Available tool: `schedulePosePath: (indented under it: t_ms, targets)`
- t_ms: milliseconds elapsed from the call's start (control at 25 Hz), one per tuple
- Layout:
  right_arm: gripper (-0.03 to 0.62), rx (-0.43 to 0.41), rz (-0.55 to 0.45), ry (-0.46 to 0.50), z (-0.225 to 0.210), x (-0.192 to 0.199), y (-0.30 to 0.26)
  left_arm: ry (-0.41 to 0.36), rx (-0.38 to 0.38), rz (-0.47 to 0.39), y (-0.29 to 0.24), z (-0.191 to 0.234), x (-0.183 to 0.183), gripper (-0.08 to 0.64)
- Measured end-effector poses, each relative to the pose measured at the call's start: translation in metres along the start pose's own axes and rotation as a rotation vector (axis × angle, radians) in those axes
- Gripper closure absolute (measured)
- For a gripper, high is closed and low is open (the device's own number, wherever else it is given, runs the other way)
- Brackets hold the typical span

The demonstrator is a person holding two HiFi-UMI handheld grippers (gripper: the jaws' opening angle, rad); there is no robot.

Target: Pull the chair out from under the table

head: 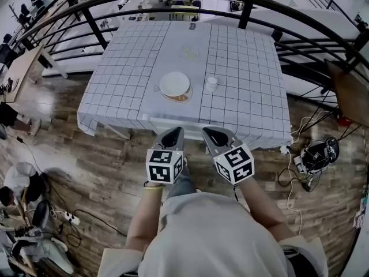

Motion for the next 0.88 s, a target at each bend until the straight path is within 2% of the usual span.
schedulePosePath:
  t_ms: [280,440,520,640,720,880]
  targets:
    - [0.595,-0.004,0.083,0.017,-0.018,-0.004,-0.033,-0.040,0.046,0.054,-0.029,0.024,-0.010,0.551]
    - [0.595,-0.015,0.143,0.043,-0.026,-0.003,-0.050,-0.090,0.066,0.112,-0.046,0.037,-0.013,0.549]
    - [0.594,-0.021,0.175,0.051,-0.032,-0.001,-0.058,-0.138,0.084,0.157,-0.055,0.041,-0.012,0.547]
    - [0.588,-0.048,0.228,0.060,-0.037,0.002,-0.067,-0.227,0.111,0.214,-0.064,0.043,-0.012,0.491]
    - [0.515,-0.077,0.263,0.071,-0.037,0.004,-0.072,-0.281,0.124,0.242,-0.068,0.044,-0.012,0.475]
    - [0.469,-0.115,0.337,0.143,-0.035,0.010,-0.081,-0.388,0.199,0.310,-0.077,0.042,-0.010,0.425]
Point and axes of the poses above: the fingertips, and each gripper's own axes: y backward along the fingers, z to its left, x out of its underside, the point moved 5 cm from there along y, backward along the fingers, and after that the axes turned 11 degrees about z, right-handed, at the moved point
